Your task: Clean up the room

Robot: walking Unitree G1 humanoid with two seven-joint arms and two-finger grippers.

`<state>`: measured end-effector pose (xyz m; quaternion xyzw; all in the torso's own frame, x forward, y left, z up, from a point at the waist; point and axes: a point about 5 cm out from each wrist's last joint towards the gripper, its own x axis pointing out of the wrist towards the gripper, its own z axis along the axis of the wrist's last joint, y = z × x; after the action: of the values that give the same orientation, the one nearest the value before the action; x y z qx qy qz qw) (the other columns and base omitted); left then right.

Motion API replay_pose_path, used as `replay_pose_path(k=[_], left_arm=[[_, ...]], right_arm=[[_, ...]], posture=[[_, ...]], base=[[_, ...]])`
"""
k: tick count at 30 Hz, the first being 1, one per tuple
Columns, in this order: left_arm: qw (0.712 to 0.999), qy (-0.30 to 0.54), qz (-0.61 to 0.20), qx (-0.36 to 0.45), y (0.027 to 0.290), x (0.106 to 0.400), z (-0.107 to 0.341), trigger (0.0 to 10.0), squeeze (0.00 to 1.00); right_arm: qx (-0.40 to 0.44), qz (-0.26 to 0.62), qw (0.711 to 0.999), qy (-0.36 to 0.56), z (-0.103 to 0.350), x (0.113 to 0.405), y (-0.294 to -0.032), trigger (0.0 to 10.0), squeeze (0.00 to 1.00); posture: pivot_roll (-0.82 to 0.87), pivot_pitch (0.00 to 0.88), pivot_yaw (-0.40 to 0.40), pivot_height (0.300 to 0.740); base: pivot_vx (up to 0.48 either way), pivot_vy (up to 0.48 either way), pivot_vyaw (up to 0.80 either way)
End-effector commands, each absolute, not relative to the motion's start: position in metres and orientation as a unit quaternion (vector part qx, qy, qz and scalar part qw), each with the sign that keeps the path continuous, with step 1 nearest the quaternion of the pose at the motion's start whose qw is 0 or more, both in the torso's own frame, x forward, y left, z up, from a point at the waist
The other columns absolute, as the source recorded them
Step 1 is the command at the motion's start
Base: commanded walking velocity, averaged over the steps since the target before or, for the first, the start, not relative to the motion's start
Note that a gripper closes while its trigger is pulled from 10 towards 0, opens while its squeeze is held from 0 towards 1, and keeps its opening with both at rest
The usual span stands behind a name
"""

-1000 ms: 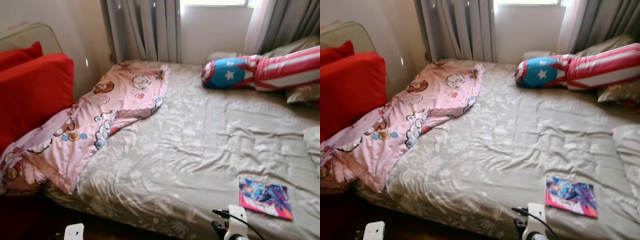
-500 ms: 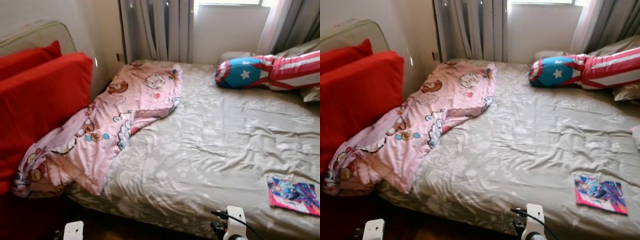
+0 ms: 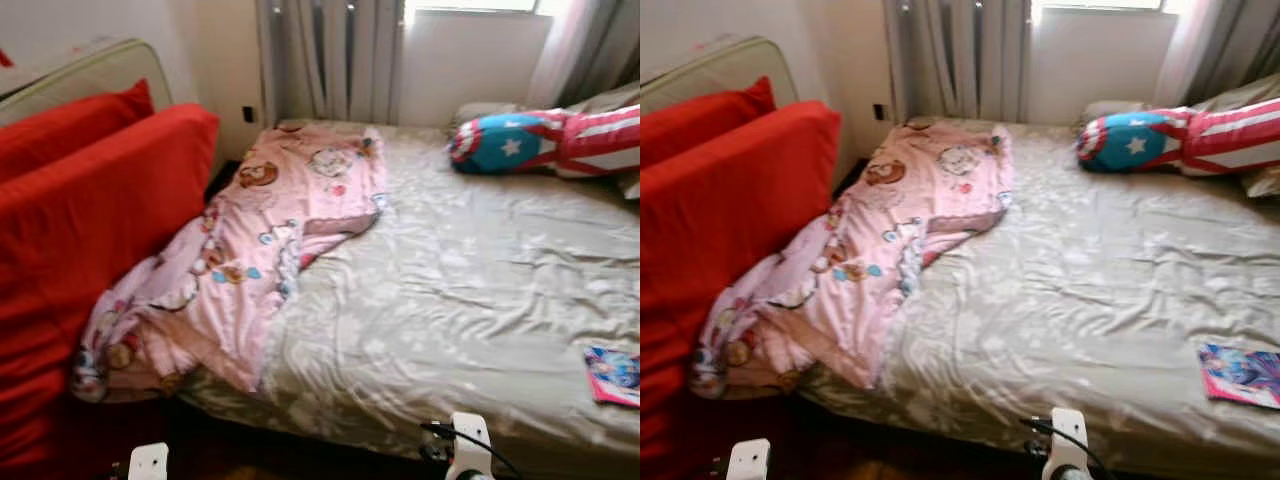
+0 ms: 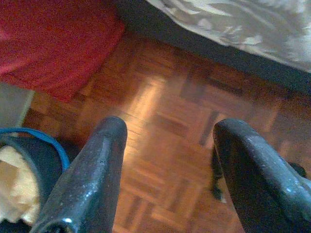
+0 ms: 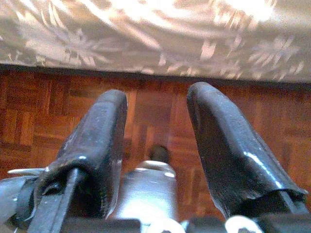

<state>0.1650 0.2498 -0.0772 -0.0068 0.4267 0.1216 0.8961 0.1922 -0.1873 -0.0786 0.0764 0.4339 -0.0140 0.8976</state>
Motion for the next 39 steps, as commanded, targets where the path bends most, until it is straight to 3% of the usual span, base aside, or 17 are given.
replay_pose_path(k=[1, 14, 39], left_arm=[[0.895, 0.431, 0.117, -0.006, 0.2458, 0.1646, -0.0787, 10.0, 0.00], [0.895, 0.430, 0.117, -0.005, 0.2466, 0.1647, -0.0784, 10.0, 0.00], [0.898, 0.425, 0.118, -0.009, 0.2463, 0.1667, -0.0774, 10.0, 0.00]], right_arm=[[0.072, -0.017, 0.893, 0.443, -0.0810, 0.1865, -0.1915, 10.0, 0.00], [0.073, -0.017, 0.893, 0.443, -0.0811, 0.1866, -0.1906, 10.0, 0.00], [0.073, -0.017, 0.895, 0.440, -0.0801, 0.1885, -0.1905, 10.0, 0.00]], posture=[[-0.01, 0.000, 0.030, 0.740], [-0.01, 0.000, 0.032, 0.740], [-0.01, 0.000, 0.027, 0.740]], base=[[0.000, 0.480, 0.00], [0.000, 0.467, 0.00], [0.000, 0.000, 0.00]])
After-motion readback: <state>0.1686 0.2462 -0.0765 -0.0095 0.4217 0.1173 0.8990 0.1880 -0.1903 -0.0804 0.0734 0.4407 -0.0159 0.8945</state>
